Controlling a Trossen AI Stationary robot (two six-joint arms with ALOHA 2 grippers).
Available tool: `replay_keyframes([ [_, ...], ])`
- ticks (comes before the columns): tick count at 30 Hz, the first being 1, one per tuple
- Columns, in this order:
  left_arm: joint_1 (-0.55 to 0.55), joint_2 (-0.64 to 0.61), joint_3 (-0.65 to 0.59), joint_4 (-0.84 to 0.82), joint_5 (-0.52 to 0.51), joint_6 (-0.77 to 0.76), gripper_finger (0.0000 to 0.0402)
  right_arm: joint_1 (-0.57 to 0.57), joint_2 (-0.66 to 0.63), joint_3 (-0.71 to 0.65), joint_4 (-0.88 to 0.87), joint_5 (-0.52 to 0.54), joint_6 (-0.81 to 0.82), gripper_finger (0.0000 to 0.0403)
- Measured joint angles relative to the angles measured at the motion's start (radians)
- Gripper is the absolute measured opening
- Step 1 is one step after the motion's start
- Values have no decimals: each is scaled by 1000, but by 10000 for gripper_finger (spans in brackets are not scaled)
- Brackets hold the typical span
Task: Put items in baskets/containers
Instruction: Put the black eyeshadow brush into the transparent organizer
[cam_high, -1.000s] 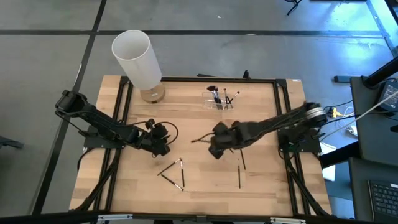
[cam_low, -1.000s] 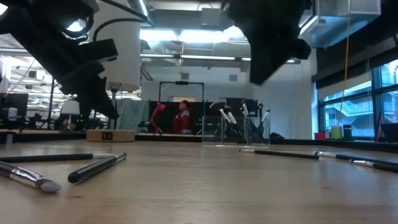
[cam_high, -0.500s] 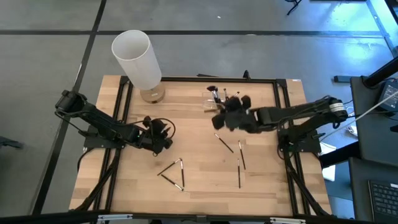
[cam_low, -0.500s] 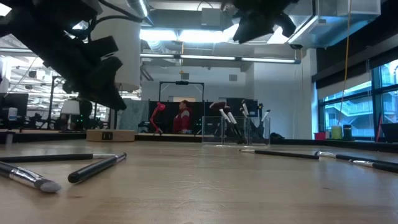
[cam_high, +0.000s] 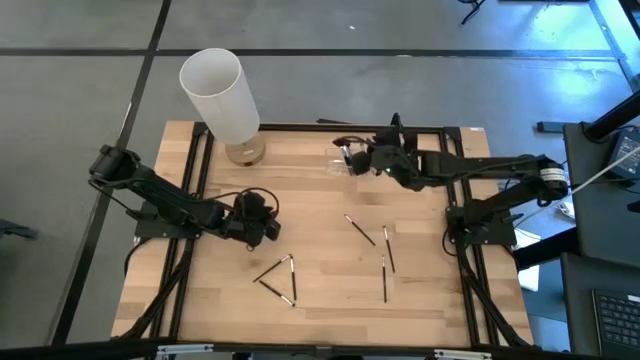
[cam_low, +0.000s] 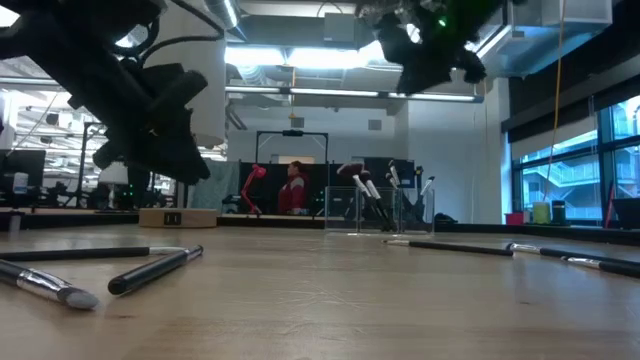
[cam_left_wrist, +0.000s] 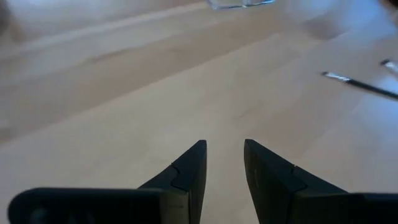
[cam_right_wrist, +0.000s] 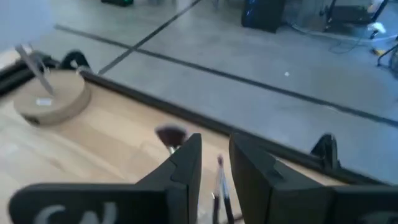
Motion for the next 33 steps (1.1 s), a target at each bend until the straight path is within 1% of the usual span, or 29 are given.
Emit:
replay_keyframes([
  [3,0,40,25,52,40,-5,102,-21,-72,-108,103,-42,-39,84],
  [6,0,118,90,61,80,-8,102,-61,-185,-184,204,-149,-99,84],
  [9,1,220,181,52,129,-18,102,-76,-302,-269,307,-241,-150,84],
  [12,1,323,291,3,193,-31,102,-76,-403,-346,343,-331,-180,84],
  [14,0,384,375,-72,237,-49,102,-71,-469,-383,336,-383,-180,84],
  [17,-8,461,507,-232,302,-110,102,-58,-555,-425,292,-443,-174,84],
  [21,-29,543,684,-452,397,-190,102,-35,-658,-443,218,-501,-111,84],
  [24,-53,581,772,-549,401,-240,102,-19,-716,-446,173,-524,-104,84],
  [26,-64,599,802,-572,396,-289,102,-8,-747,-446,159,-524,-104,84],
  [30,-80,625,810,-579,381,-404,102,4,-777,-446,139,-524,-124,84],
  [33,-84,649,810,-593,413,-461,107,4,-785,-446,126,-523,-160,84],
])
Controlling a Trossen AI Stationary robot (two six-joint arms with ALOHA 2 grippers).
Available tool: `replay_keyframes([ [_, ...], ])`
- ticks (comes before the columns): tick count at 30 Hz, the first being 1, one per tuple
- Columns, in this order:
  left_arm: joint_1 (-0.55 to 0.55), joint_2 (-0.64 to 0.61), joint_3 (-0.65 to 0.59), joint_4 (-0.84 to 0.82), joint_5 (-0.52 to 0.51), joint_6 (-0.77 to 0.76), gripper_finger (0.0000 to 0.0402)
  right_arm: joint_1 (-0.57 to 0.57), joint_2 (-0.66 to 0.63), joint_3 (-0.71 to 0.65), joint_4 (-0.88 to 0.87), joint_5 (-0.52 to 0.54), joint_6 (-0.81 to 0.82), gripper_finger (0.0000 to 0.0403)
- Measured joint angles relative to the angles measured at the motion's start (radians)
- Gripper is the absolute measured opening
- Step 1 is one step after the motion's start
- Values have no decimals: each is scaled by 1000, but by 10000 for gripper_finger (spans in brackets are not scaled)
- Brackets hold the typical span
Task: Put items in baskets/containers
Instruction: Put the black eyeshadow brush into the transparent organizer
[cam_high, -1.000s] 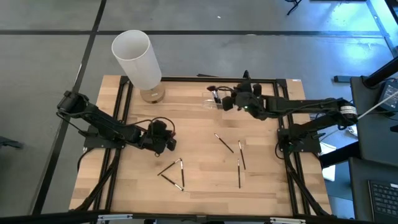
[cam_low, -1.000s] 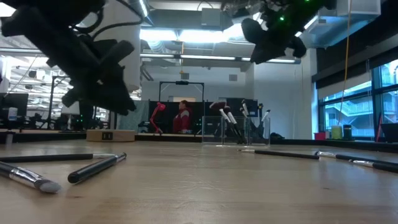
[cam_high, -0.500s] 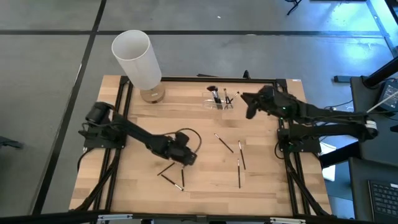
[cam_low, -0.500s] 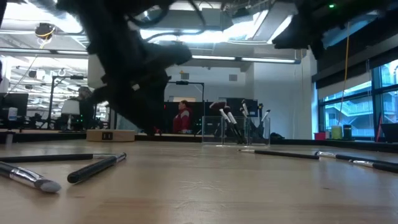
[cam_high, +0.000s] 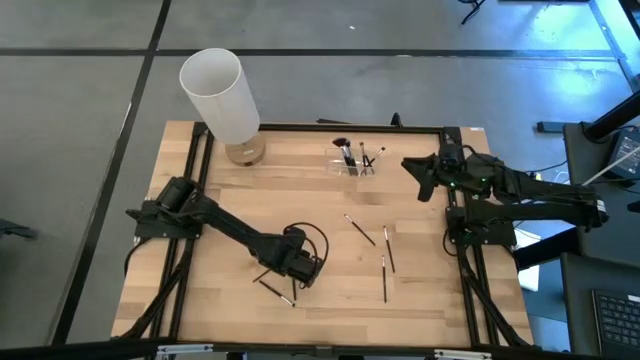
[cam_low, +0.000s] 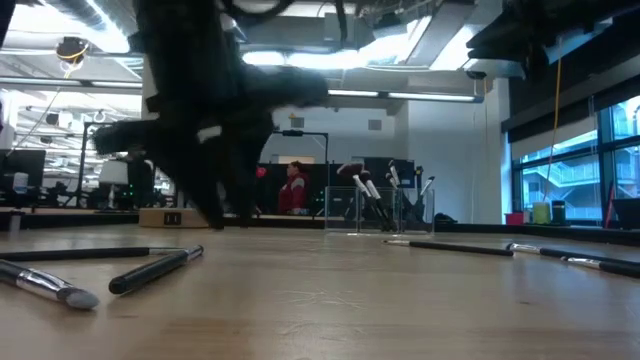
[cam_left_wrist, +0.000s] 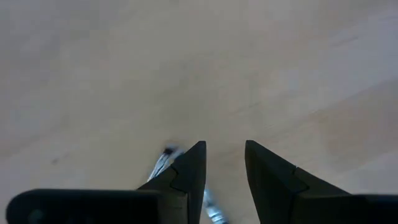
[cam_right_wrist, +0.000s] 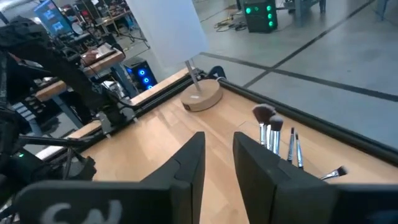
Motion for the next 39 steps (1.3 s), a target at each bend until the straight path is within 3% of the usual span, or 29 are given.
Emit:
replay_keyframes([
  [5,0,12,0,-39,84,-62,141,0,0,0,-2,0,-40,84],
  [11,0,-1,0,-42,114,-88,195,0,3,-1,-73,11,-54,84],
  [15,-1,2,0,-46,161,-91,203,0,6,-1,-56,51,-49,84],
  [22,-29,59,4,-46,135,-168,169,0,6,-1,-48,51,-50,84],
  [33,-29,66,2,-54,132,-156,74,0,6,0,-8,53,-34,84],
  [39,-29,67,2,-53,129,-155,57,0,6,0,35,52,-40,84],
])
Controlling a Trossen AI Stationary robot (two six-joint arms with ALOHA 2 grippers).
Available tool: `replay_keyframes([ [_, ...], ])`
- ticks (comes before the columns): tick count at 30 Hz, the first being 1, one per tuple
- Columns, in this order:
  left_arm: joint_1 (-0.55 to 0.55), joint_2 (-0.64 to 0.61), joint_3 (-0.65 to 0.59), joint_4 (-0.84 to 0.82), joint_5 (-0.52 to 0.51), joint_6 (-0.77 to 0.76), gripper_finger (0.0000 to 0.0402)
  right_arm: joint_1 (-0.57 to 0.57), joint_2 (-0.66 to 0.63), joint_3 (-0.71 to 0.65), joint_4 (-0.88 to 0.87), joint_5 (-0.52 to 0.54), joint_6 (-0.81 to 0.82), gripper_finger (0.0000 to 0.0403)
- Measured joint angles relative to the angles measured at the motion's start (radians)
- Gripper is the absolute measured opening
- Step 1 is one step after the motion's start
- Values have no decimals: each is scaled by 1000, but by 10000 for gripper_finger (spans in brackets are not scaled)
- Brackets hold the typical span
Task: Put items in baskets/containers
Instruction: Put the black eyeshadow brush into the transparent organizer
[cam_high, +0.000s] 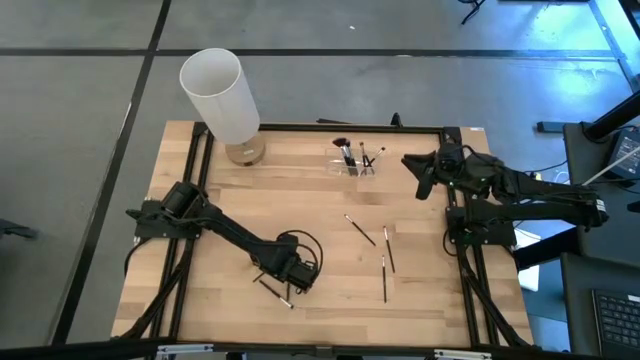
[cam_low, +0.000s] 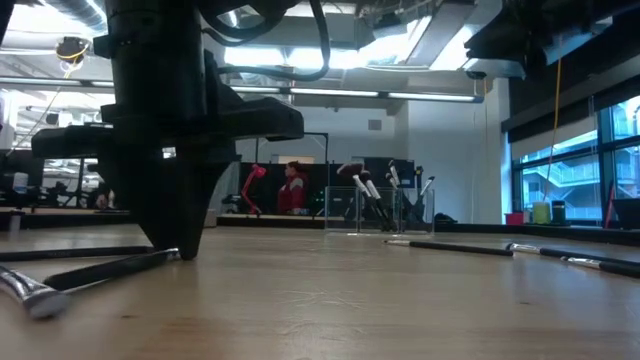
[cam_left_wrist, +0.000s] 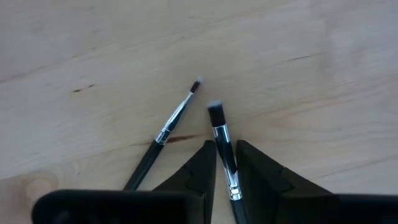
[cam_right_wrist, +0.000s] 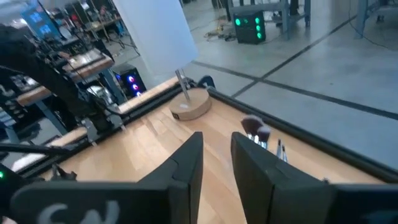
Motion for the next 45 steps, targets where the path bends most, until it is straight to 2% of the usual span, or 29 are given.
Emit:
replay_keyframes([
  [6,7,-4,-1,1,2,38,56,0,7,0,91,1,14,84],
  [12,28,1,45,-67,1,115,56,0,29,1,98,2,21,84],
  [14,47,4,65,-88,-36,154,56,0,36,1,108,0,21,84],
  [19,126,0,137,-87,-116,301,56,0,31,1,96,-4,13,84],
  [23,215,-1,205,-74,-175,449,56,0,-13,1,47,-93,-19,84],
  [28,261,-3,261,-77,-144,579,56,0,-104,20,-26,-114,-15,84],
  [36,187,-3,270,-87,65,619,56,0,-160,20,-94,-62,-10,84],
  [40,125,-4,269,-87,67,588,61,0,-150,20,-92,-62,3,84],
  [45,63,-2,269,-87,38,549,99,0,-133,20,-67,-62,21,84],
])
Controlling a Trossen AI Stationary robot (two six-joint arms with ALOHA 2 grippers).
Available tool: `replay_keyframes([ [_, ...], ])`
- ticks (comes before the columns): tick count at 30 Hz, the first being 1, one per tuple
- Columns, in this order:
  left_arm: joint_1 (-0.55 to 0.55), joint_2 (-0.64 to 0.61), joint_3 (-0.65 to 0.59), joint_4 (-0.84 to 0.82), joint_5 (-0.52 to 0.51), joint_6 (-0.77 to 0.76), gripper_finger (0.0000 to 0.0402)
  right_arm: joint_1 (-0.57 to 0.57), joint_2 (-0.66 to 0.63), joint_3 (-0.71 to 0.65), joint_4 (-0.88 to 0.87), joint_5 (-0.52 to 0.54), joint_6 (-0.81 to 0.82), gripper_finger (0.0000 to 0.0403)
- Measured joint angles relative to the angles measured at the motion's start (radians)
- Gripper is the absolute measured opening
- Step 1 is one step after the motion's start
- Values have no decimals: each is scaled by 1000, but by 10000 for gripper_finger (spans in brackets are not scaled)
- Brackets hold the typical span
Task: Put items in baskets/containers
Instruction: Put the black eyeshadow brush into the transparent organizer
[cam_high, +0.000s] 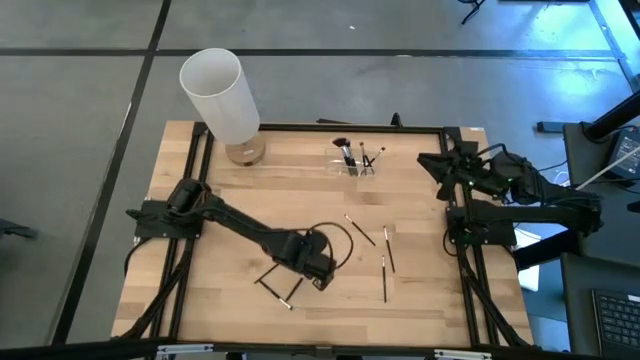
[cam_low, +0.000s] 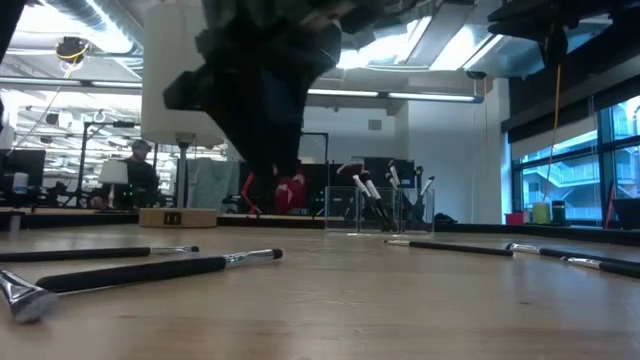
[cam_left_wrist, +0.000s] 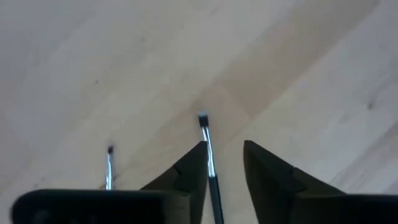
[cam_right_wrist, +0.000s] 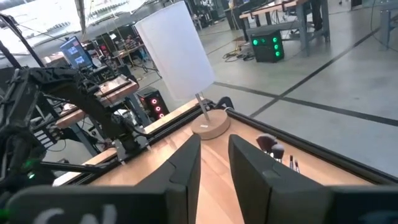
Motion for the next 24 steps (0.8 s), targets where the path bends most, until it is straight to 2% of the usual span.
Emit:
replay_keyframes([
  [4,-32,8,-3,5,-30,-19,137,0,22,0,18,0,1,84],
  [7,-38,31,-3,5,-23,-36,149,0,43,0,31,0,0,84],
  [16,-32,107,-3,2,68,-37,134,0,75,0,43,0,-6,84],
  [24,-18,100,-3,-6,61,-35,132,0,75,0,56,0,-7,84],
])
